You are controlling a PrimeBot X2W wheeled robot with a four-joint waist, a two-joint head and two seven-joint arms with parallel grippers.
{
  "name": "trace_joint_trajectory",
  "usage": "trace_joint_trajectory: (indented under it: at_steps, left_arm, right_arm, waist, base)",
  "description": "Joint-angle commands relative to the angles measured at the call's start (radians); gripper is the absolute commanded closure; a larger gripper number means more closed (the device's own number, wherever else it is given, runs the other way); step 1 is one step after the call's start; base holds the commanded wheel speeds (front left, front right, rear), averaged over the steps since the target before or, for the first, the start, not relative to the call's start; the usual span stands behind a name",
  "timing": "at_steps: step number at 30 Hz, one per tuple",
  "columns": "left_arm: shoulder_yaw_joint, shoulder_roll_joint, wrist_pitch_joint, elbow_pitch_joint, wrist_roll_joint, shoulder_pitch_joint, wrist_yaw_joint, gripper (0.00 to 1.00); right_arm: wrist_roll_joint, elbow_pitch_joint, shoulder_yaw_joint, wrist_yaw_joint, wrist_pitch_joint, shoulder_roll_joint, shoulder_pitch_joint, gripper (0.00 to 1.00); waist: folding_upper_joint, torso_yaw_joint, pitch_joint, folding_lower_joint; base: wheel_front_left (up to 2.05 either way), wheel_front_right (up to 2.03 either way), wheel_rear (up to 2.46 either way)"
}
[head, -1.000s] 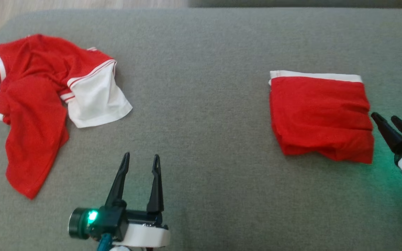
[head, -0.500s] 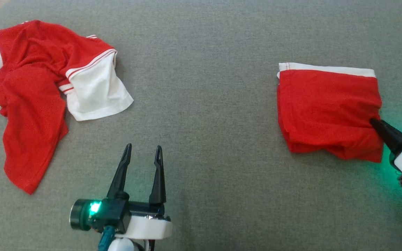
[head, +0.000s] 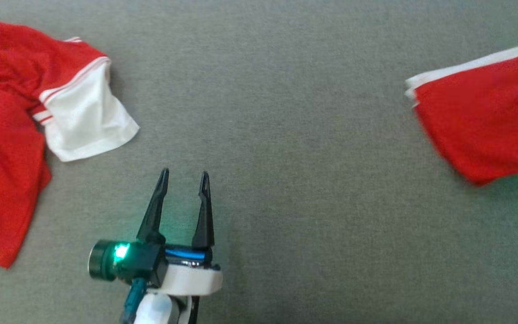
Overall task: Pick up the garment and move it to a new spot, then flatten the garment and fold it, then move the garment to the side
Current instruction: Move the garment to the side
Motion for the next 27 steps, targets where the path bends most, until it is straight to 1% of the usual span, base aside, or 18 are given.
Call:
trace_joint_trajectory:
  at_steps: [1, 5, 9, 11, 12, 15, 16, 17, 19, 22, 23, 24, 27]
  left_arm:
    - [0.024, -0.004, -0.010, -0.034, 0.009, -0.039, -0.009, 0.00]
    - [0.031, -0.004, -0.010, -0.037, 0.023, -0.069, -0.023, 0.00]
    - [0.040, -0.004, -0.010, -0.036, 0.034, -0.098, -0.035, 0.00]
    - [0.042, -0.004, -0.010, -0.036, 0.038, -0.111, -0.039, 0.00]
    - [0.042, -0.004, -0.010, -0.036, 0.038, -0.111, -0.039, 0.00]
    - [0.043, -0.004, -0.010, -0.033, 0.039, -0.126, -0.045, 0.00]
    - [0.042, -0.004, -0.010, -0.031, 0.038, -0.130, -0.047, 0.00]
    - [0.041, -0.004, -0.010, -0.028, 0.037, -0.134, -0.048, 0.00]
    - [0.037, -0.004, -0.010, -0.020, 0.033, -0.137, -0.051, 0.00]
    - [0.029, -0.004, -0.010, -0.008, 0.026, -0.134, -0.052, 0.00]
    - [0.025, -0.004, -0.010, 0.001, 0.024, -0.124, -0.052, 0.00]
    - [0.024, -0.004, -0.010, 0.007, 0.022, -0.118, -0.051, 0.00]
    - [0.023, -0.004, -0.010, 0.019, 0.016, -0.091, -0.045, 0.00]
  right_arm:
    - [-0.030, -0.009, -0.025, 0.007, -0.018, -0.076, -0.016, 1.00]
    - [-0.080, 0.021, -0.094, 0.007, -0.034, -0.114, -0.045, 1.00]
    - [-0.127, 0.039, -0.166, 0.007, -0.039, -0.132, -0.061, 1.00]
    - [-0.162, 0.050, -0.208, 0.007, -0.049, -0.137, -0.067, 1.00]
    - [-0.162, 0.050, -0.208, 0.007, -0.049, -0.137, -0.067, 1.00]
    - [-0.224, 0.076, -0.280, 0.007, -0.060, -0.123, -0.079, 1.00]
    - [-0.249, 0.085, -0.300, 0.007, -0.059, -0.114, -0.083, 0.60]
    - [-0.275, 0.085, -0.315, 0.007, -0.064, -0.101, -0.089, 0.00]
    - [-0.325, 0.076, -0.330, 0.007, -0.079, -0.070, -0.095, 0.00]
    - [-0.401, 0.048, -0.325, 0.007, -0.119, -0.027, -0.092, 0.00]
    - [-0.446, 0.034, -0.304, 0.007, -0.145, 0.009, -0.086, 0.00]
    - [-0.463, 0.028, -0.289, 0.007, -0.154, 0.032, -0.082, 0.00]
    - [-0.482, 0.008, -0.227, 0.007, -0.178, 0.099, -0.057, 0.00]
  waist:
    - [0.0000, -0.029, 0.038, 0.0000]
    - [0.0000, -0.056, 0.087, 0.0000]
    - [0.0000, -0.081, 0.128, 0.0000]
    - [0.0000, -0.090, 0.144, 0.0000]
    - [0.0000, -0.090, 0.144, 0.0000]
    - [0.0000, -0.100, 0.154, 0.0000]
    - [0.0000, -0.103, 0.154, 0.0000]
    - [0.0000, -0.105, 0.150, 0.0000]
    - [0.0000, -0.104, 0.132, 0.0000]
    - [0.0000, -0.097, 0.084, 0.0000]
    - [0.0000, -0.088, 0.041, 0.0000]
    - [0.0000, -0.083, 0.016, 0.0000]
    - [0.0000, -0.067, -0.062, 0.0000]
  base:
    - [0.00, 0.00, 0.00]
    - [0.00, 0.00, 0.00]
    - [0.00, 0.00, 0.00]
    - [0.00, 0.00, 0.00]
    - [0.00, 0.00, 0.00]
    - [0.00, 0.00, 0.00]
    - [0.00, 0.00, 0.00]
    - [0.00, 0.00, 0.00]
    - [0.00, 0.00, 0.00]
    - [0.00, 0.00, 0.00]
    - [0.00, 0.00, 0.00]
    - [0.00, 0.00, 0.00]
    - [0.00, 0.00, 0.00]
